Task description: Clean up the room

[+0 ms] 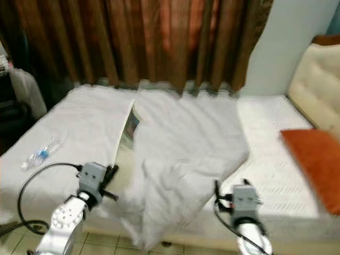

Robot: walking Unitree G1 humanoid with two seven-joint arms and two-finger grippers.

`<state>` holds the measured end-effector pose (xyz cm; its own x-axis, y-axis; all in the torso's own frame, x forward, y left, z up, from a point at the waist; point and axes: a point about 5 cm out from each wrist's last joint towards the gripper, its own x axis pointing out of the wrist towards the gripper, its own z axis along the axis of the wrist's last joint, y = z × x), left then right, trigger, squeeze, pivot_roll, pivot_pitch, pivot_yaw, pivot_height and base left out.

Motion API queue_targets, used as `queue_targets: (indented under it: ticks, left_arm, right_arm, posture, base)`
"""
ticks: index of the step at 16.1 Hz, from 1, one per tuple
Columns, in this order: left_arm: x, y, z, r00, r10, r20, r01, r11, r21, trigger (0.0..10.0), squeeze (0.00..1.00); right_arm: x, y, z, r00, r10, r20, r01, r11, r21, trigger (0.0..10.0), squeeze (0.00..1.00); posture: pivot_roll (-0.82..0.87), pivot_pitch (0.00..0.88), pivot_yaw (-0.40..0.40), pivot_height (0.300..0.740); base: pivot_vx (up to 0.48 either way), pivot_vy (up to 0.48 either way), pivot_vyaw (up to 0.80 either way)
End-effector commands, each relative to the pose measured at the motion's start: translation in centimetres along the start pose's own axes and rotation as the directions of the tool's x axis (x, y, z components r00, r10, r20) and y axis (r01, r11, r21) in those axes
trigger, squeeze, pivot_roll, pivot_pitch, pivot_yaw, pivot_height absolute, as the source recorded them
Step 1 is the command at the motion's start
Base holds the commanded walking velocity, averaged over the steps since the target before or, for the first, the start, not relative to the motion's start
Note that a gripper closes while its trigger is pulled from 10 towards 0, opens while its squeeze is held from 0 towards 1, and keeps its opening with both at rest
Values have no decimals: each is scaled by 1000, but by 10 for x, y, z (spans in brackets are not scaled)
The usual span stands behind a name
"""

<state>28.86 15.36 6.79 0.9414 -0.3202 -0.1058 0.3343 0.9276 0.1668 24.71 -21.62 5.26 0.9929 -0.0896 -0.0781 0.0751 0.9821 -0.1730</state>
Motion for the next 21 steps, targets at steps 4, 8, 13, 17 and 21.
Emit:
queue_targets:
  ticks: [4, 8, 13, 17, 21]
  left_arm:
    - [1, 2, 5, 1000, 18, 21, -18, 1000, 19, 10000, 0]
    - [0, 1, 1, 998, 54, 9, -55, 998, 9, 10000, 0]
    - [-1, -9, -3, 999, 33, 2, -33, 999, -3, 10000, 0]
    - [5, -7, 0, 999, 43, 6, -43, 999, -9, 10000, 0]
    - [6, -6, 0, 999, 48, 2, -48, 999, -8, 10000, 0]
  right_arm:
    - [5, 17, 4, 998, 68, 13, -68, 998, 11, 10000, 0]
    - [9, 18, 7, 997, 80, 20, -80, 997, 20, 10000, 0]
    - [-2, 23, -1, 993, 116, -8, -115, 993, 20, 10000, 0]
    - [2, 23, 2, 993, 115, -4, -115, 993, 21, 10000, 0]
    - [-1, 23, 0, 993, 114, -10, -113, 993, 20, 10000, 0]
  posture:
    - [-32, 0, -10, 740]
    - [-24, 0, -21, 740]
    - [-30, 0, -33, 740]
    - [-42, 0, -26, 740]
    - [-45, 0, -24, 740]
  base:
    - [297, -374, -400]
    - [316, -357, 0]
    - [320, -353, 0]
    - [324, -350, 0]
    - [326, -349, 0]
